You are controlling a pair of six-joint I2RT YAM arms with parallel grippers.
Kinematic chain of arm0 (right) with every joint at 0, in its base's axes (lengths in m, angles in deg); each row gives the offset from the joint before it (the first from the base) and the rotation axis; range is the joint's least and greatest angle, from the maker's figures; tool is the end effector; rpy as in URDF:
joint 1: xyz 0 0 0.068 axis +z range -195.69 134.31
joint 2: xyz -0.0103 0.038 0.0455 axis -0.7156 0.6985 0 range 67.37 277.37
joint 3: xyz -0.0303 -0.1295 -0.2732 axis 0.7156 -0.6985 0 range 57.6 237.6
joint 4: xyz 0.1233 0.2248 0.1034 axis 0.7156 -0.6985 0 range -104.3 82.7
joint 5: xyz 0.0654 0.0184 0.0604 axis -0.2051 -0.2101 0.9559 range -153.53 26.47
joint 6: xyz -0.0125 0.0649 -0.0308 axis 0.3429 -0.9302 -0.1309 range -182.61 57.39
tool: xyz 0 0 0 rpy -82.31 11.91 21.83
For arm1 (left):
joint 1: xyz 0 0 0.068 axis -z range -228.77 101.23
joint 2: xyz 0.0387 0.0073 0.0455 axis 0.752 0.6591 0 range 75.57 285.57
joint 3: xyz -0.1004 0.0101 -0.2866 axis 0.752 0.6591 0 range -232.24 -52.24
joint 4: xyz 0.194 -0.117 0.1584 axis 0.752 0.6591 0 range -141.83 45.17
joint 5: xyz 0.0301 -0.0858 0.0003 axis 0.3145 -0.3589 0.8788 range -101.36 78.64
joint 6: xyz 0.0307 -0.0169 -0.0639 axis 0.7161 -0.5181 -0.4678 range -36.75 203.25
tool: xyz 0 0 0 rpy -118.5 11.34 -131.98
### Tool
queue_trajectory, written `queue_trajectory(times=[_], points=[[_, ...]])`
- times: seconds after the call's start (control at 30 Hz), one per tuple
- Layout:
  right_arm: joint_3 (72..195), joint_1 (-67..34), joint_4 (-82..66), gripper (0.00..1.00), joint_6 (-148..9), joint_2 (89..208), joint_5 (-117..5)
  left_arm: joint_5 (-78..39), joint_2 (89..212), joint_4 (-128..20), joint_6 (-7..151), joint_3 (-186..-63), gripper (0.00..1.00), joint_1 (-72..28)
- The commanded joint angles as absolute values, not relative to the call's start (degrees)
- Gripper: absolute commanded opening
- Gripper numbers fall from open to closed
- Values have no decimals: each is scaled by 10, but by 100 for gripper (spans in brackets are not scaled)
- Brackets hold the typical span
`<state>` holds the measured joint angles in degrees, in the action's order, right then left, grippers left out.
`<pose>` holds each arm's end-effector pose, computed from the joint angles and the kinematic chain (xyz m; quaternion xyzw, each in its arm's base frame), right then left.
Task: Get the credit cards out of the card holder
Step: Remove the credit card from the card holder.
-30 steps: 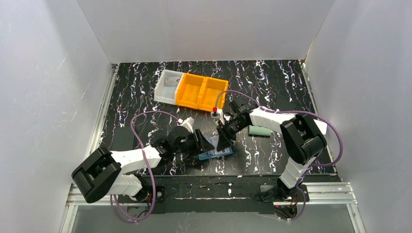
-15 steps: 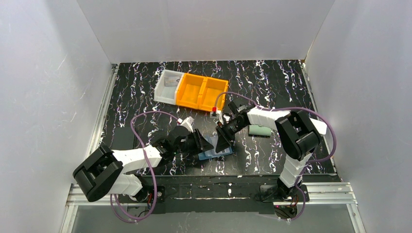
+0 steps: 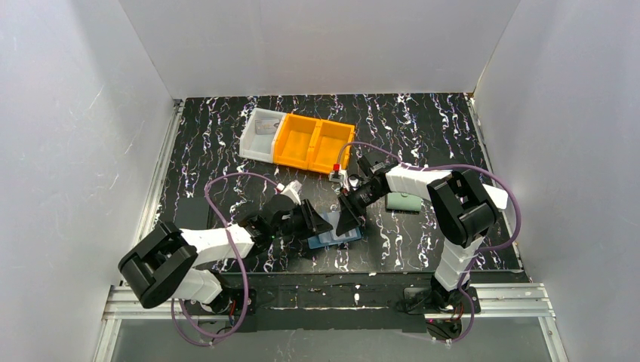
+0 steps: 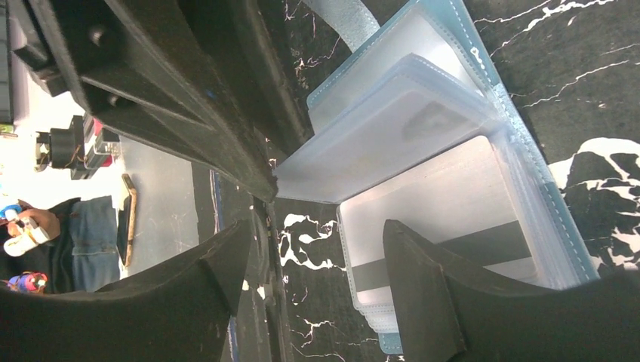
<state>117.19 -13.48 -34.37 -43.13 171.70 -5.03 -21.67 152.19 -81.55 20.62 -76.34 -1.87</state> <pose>0.2717 0.2323 0.1588 -0.4451 0.7417 0.4947 0.0836 0.1841 -0.2127 0.1791 -0.0643 0.8286 -0.4933 0.2569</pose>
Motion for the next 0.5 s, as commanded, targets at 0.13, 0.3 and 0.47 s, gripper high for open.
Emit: queue_trajectory(times=[0.13, 0.3, 0.47], points=[[1191, -138, -352, 78, -425, 1720, -17, -239, 1565, -836, 197, -788, 24, -22], [1191, -138, -354, 79, -425, 1721, -14, -245, 1571, -850, 195, -789, 24, -23], [1193, -138, -356, 82, -425, 1721, -11, -255, 1569, -865, 201, -790, 27, -23]])
